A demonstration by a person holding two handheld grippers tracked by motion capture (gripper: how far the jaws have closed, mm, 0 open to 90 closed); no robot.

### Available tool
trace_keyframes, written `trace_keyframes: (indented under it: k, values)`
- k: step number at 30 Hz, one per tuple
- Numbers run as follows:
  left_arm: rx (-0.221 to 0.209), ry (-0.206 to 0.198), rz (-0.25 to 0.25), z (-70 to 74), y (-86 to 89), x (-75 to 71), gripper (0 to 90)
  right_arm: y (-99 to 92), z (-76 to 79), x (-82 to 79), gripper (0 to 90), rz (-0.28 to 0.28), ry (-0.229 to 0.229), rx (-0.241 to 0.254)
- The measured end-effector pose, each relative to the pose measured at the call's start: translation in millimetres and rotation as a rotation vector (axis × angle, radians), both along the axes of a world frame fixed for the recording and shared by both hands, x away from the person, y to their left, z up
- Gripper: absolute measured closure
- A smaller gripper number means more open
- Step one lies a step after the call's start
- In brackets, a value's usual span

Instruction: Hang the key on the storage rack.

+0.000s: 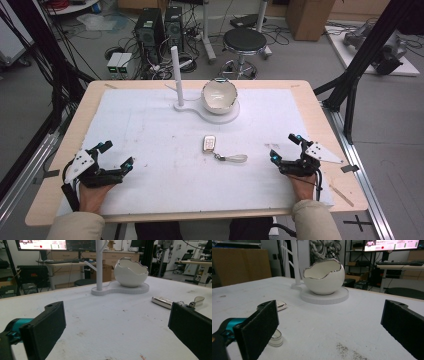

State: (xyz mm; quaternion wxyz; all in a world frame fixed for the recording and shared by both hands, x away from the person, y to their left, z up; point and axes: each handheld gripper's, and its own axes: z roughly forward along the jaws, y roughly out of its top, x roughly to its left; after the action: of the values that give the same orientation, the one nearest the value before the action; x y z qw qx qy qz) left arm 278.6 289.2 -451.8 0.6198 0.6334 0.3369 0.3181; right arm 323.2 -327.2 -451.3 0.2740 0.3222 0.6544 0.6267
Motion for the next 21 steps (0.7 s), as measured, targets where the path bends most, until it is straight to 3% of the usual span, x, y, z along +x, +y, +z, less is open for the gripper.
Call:
trace_keyframes:
  k: [21]
  values:
    - [0.0,-0.015,0.018,-0.4,-0.5,-1.9,1.8,0.3,0.3,0.2,0.5,0.004,-0.004,-0.007]
